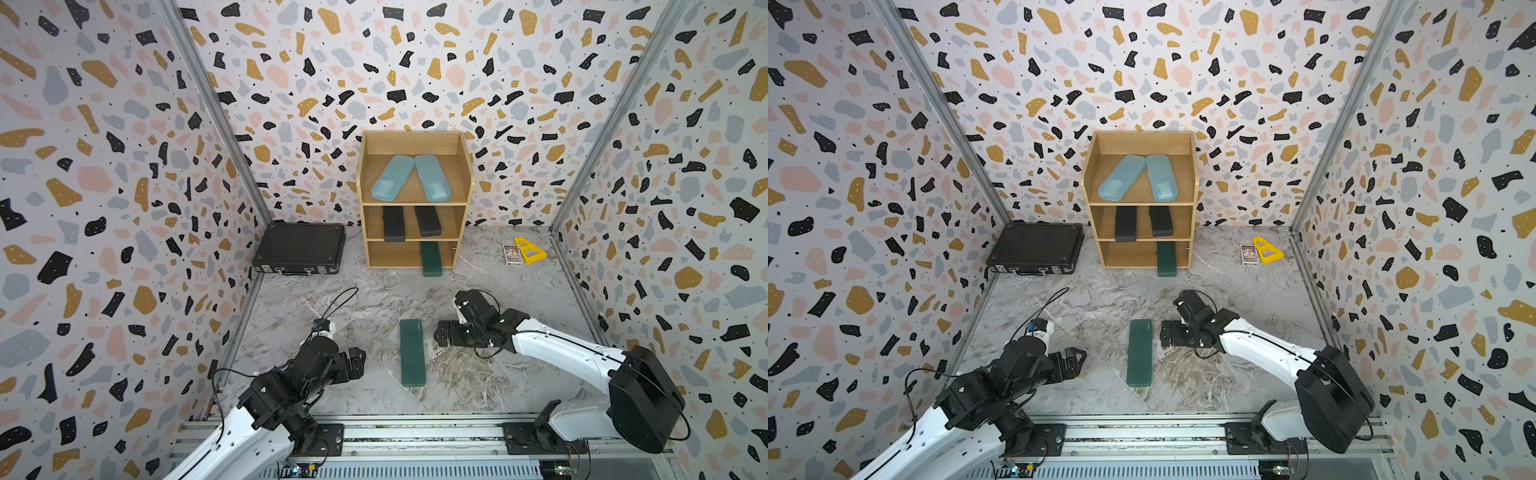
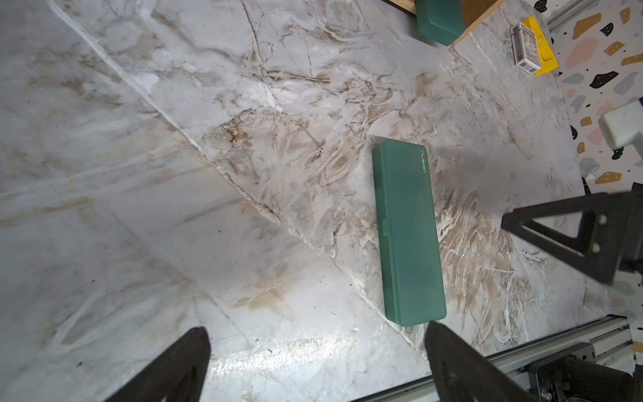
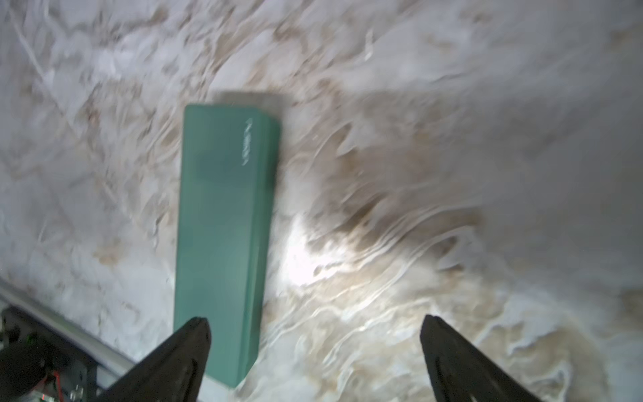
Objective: Place the pencil cases on the shelf according to color
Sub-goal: Pick up the pencil case from the center of the board.
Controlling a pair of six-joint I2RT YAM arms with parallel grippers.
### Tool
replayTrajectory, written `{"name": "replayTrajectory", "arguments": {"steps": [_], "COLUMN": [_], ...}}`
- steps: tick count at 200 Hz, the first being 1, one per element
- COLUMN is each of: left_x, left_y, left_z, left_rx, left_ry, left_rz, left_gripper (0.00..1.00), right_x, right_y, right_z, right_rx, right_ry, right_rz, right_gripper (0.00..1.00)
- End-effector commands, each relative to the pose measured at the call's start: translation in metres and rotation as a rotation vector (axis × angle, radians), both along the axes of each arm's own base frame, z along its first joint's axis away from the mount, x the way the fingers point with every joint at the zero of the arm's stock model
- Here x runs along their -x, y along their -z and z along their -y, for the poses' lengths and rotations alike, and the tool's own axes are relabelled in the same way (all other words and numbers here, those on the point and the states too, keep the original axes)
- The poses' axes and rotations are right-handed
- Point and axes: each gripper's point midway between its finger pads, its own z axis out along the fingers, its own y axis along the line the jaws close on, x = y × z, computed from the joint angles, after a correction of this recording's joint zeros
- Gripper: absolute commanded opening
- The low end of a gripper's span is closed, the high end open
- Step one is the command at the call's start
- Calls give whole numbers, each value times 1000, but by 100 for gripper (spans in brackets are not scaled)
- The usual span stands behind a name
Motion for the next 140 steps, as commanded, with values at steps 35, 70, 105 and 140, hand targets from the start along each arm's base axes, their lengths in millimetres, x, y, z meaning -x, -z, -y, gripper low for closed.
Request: {"name": "replayTrajectory", "arguments": {"steps": [35, 70, 105, 140], "left_x": [-6, -11, -14, -14], "left_y": [-10, -22, -23, -26], "left_z": [-6, -17, -21, -23], "left_rx": [-15, -55, -100, -108], "left_ry": [-41, -80, -94, -91], "left_rz": [33, 69, 67, 71], "left_gripper": [100, 100, 100, 100], "right_x": [53, 63, 72, 77], "right_y": [6, 13, 30, 43], "right_z": [-25, -50, -81, -90], "right_rx": [139, 211, 197, 241], "right_ry": [28, 14, -7, 2], "right_rz": [13, 27, -10, -15], "right_gripper": [100, 100, 100, 100]}}
